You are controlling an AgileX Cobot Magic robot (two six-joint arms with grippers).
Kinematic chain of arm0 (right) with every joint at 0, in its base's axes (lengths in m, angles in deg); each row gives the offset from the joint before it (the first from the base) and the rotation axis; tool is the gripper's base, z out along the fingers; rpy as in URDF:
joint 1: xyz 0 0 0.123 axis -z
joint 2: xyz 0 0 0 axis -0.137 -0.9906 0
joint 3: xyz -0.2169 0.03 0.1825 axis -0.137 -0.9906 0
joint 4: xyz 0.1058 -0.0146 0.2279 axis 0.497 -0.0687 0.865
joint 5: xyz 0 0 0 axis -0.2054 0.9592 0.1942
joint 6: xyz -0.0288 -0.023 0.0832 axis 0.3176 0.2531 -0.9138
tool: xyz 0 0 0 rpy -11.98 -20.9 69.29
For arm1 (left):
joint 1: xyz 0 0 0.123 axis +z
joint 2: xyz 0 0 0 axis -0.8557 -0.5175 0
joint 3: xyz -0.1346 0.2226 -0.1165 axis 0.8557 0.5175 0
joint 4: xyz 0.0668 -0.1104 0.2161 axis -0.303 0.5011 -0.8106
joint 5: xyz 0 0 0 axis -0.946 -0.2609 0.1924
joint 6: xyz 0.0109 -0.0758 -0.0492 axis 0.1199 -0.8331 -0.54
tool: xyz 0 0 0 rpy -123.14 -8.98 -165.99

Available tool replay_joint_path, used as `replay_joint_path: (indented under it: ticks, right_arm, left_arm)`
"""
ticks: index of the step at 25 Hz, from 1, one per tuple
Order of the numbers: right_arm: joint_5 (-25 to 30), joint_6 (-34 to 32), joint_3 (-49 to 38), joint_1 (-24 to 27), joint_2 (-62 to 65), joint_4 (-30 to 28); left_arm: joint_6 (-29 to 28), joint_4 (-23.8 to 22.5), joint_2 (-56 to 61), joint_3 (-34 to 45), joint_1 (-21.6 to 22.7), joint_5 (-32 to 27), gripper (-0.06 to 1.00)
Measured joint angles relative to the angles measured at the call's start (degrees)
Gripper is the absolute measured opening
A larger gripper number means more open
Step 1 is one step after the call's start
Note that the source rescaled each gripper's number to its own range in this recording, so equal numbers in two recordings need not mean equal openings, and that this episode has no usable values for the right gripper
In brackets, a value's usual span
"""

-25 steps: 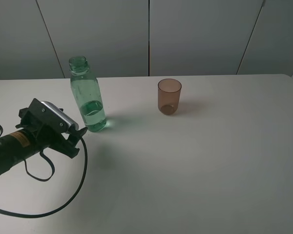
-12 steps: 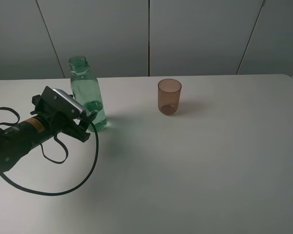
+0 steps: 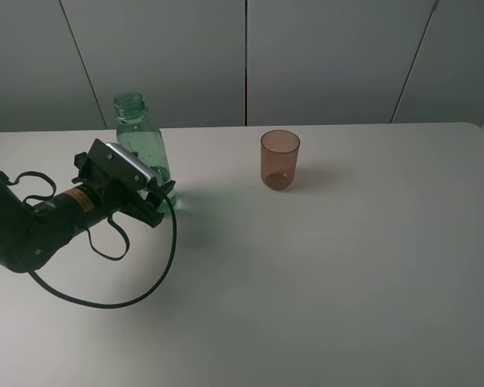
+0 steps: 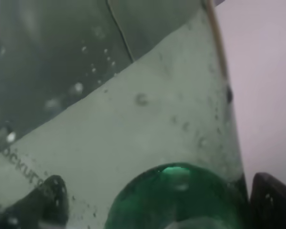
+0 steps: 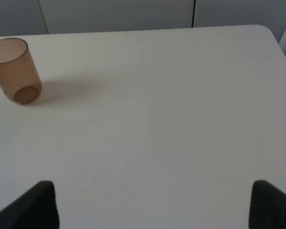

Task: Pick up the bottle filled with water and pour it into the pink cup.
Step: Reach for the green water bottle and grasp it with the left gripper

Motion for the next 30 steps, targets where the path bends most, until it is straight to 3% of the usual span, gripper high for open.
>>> replay_joint_path:
  ticks: [23, 24, 25, 28, 30]
  right_arm:
    - [0.0, 0.0, 0.0, 0.0, 0.0, 0.0]
    - [0.0, 0.0, 0.0, 0.0, 0.0, 0.0]
    - [0.0, 0.0, 0.0, 0.0, 0.0, 0.0]
    - [0.0, 0.0, 0.0, 0.0, 0.0, 0.0]
    - [0.0, 0.0, 0.0, 0.0, 0.0, 0.0]
  left_arm:
    - [-1.5, -2.5, -4.5, -4.1, 0.0, 0.0, 0.97]
    - [-1.5, -2.5, -4.5, -4.1, 0.0, 0.0, 0.93]
    - [-1.6, -2.5, -4.5, -4.1, 0.0, 0.0, 0.82]
    - [-1.9, -2.8, -4.5, -4.1, 0.0, -0.2, 0.0]
    - [-2.0, -3.1, -4.6, -4.1, 0.0, -0.3, 0.02]
